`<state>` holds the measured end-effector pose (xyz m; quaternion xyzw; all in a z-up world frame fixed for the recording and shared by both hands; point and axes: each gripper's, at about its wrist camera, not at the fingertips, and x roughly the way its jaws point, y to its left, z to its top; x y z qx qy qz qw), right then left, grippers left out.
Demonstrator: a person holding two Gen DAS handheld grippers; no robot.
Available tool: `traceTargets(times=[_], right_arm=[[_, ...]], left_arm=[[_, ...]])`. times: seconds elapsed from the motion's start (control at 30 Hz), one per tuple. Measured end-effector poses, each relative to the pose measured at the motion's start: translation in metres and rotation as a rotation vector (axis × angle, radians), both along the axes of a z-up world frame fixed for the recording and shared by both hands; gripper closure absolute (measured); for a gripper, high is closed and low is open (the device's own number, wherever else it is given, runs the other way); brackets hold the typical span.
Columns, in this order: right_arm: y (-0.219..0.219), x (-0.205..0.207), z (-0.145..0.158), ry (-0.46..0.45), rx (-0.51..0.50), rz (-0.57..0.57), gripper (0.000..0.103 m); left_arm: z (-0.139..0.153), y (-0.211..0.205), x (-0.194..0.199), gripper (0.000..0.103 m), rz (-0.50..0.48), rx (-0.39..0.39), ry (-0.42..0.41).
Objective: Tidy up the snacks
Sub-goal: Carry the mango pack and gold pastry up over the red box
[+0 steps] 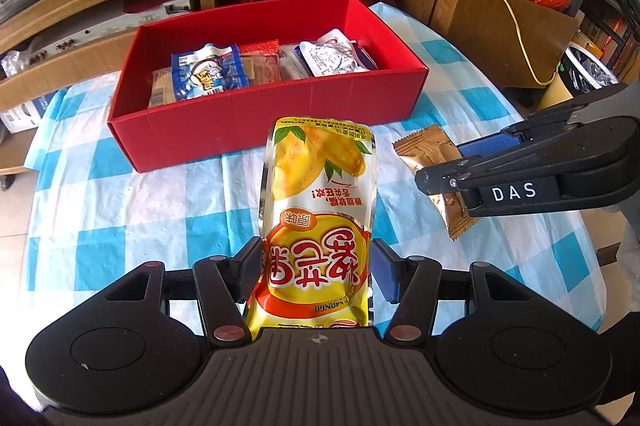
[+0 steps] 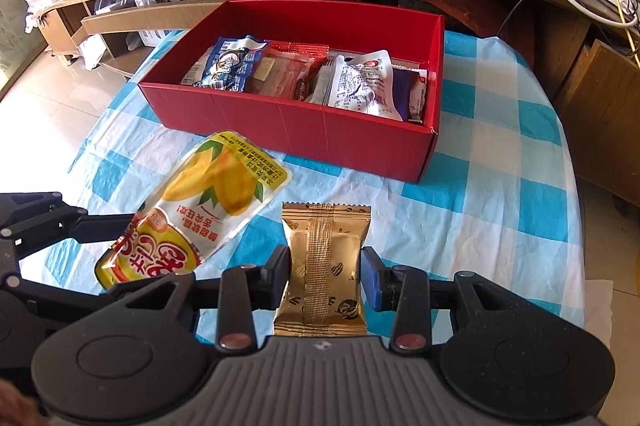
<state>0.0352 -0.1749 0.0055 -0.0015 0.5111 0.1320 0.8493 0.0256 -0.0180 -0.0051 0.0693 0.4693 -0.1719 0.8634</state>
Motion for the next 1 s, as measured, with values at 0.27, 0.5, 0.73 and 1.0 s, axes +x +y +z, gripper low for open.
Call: traceTargets(times=[0.27,0.5,0.73,1.0], right_arm=[[-0.001,0.003,0.006,-0.018,0.009,-0.008,0.059],[-0.006,0.007,0.013,-0.038,0.02,-0.02,0.059],[-0.01,0.01,0.022,-0.066,0.038,-0.036,0.059],[-0.015,0.019,0.033,-0.099,0.058,-0.056,0.059]], left_arm=[[0.006,0.004,0.003,0.039,0.017,-0.013,-0.019],[0.011,0.009,0.007,0.039,0.036,-0.019,-0.038],[0.017,0.012,0.012,0.039,0.049,-0.029,-0.059],[0.026,0.011,0.02,0.039,0.067,-0.038,-0.095]])
